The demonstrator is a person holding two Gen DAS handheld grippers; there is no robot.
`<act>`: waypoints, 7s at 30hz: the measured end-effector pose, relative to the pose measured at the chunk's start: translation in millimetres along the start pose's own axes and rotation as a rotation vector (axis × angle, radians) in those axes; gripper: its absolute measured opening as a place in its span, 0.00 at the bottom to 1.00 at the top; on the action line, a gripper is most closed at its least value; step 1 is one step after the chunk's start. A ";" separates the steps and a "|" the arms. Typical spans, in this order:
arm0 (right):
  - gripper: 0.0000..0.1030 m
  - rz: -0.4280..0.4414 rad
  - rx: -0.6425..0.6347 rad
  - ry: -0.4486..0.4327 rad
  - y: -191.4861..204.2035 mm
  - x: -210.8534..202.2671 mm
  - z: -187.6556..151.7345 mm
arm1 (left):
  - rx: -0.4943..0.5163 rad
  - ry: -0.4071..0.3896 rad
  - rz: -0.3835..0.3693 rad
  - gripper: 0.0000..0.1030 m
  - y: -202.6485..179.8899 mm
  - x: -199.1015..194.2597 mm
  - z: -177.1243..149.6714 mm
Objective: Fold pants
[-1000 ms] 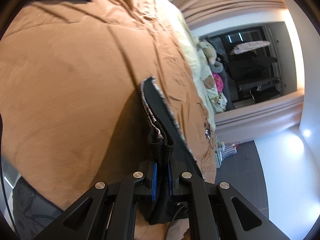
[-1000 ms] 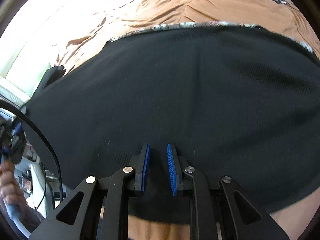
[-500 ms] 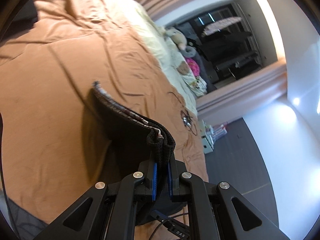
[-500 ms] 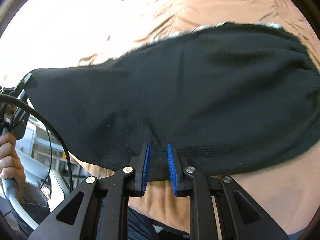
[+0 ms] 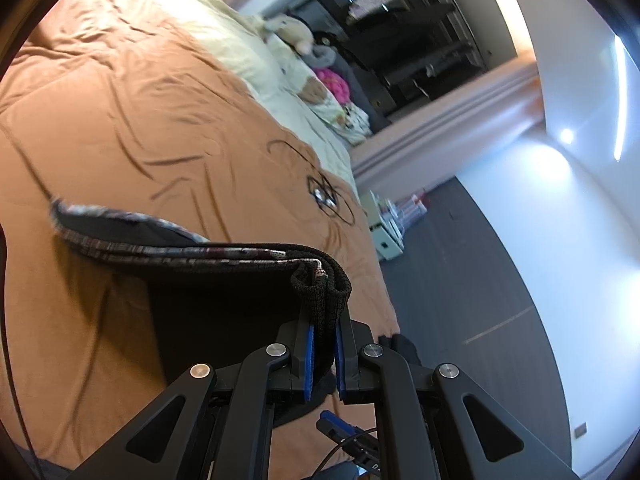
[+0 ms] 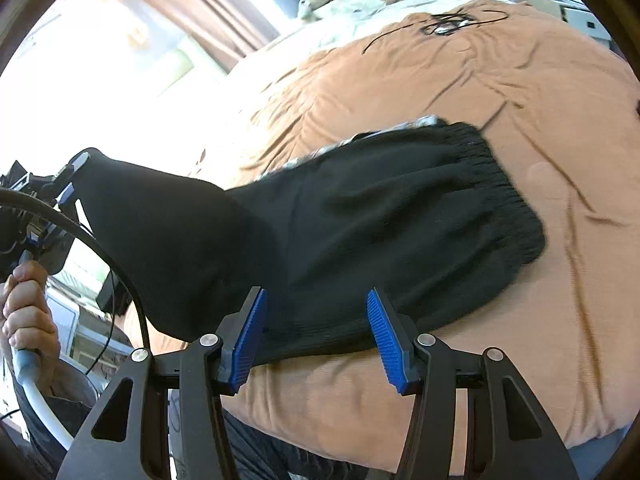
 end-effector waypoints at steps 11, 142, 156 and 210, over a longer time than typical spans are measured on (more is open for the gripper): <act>0.49 -0.024 0.039 -0.054 -25.5 -40.7 -18.6 | 0.078 0.117 -0.035 0.08 -46.1 50.6 -34.8; 0.06 0.072 0.112 0.012 -80.7 -41.0 -33.3 | 0.401 0.363 0.245 0.06 -82.6 309.1 -16.3; 0.44 -0.023 0.082 -0.002 -92.6 -52.7 -27.1 | 0.423 0.361 0.339 0.61 -52.9 294.9 -12.1; 0.05 0.086 0.089 -0.060 -106.3 -67.3 -15.2 | 0.460 0.441 0.492 0.25 -62.1 387.2 9.4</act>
Point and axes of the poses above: each gripper's, at about its wrist camera, not at the fingertips, and x roughly the way its jaws point, y to its left, z to its top, the point moved 8 cm from there along x, roughly the way its jaws point, and after that the axes turned 13 degrees about z, right-handed, at the moved point
